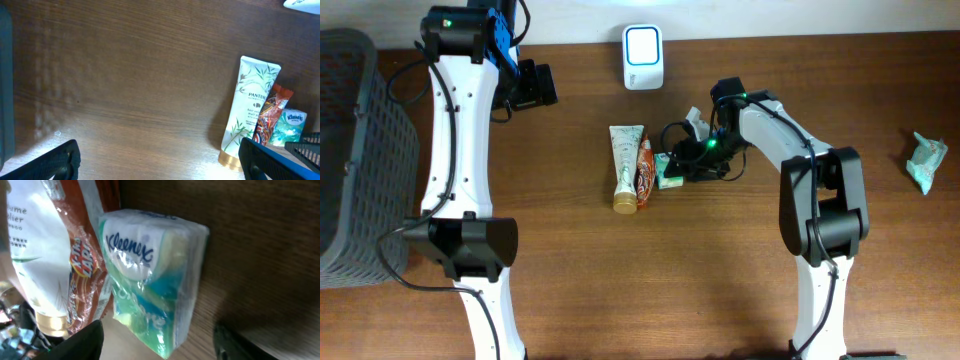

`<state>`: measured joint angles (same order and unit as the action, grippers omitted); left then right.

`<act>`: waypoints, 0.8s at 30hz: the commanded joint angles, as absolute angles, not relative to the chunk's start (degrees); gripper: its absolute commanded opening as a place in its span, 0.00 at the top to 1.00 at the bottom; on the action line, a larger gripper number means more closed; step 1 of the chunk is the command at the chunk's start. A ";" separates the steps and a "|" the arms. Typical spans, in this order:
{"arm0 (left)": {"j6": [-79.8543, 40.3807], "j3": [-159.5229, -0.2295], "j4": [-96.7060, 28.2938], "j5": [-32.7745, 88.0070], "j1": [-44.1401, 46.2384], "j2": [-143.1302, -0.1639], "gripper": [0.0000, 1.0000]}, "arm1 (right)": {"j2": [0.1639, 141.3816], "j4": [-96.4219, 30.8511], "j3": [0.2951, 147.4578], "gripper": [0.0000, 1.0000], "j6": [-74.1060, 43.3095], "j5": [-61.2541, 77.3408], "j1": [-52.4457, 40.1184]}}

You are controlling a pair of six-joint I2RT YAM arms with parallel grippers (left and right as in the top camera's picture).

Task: Scan the item barcode
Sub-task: 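Return right gripper to items and grasp Kleenex pack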

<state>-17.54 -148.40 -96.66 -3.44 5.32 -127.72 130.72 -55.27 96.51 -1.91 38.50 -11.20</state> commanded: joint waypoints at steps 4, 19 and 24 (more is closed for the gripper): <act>-17.47 -148.92 -96.71 -3.88 5.34 -127.02 0.01 | 131.63 -48.23 92.14 0.49 -4.99 37.30 -11.73; -17.47 -148.92 -96.73 -3.88 5.34 -127.02 0.01 | 128.79 -54.83 103.66 0.96 -0.14 37.93 -8.88; -17.47 -148.92 -96.73 -3.88 5.34 -127.02 0.01 | 128.07 -67.48 116.71 0.96 10.24 37.91 -8.08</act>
<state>-17.54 -148.40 -96.66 -3.44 5.32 -127.72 130.43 -63.26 109.91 2.17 38.24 -8.73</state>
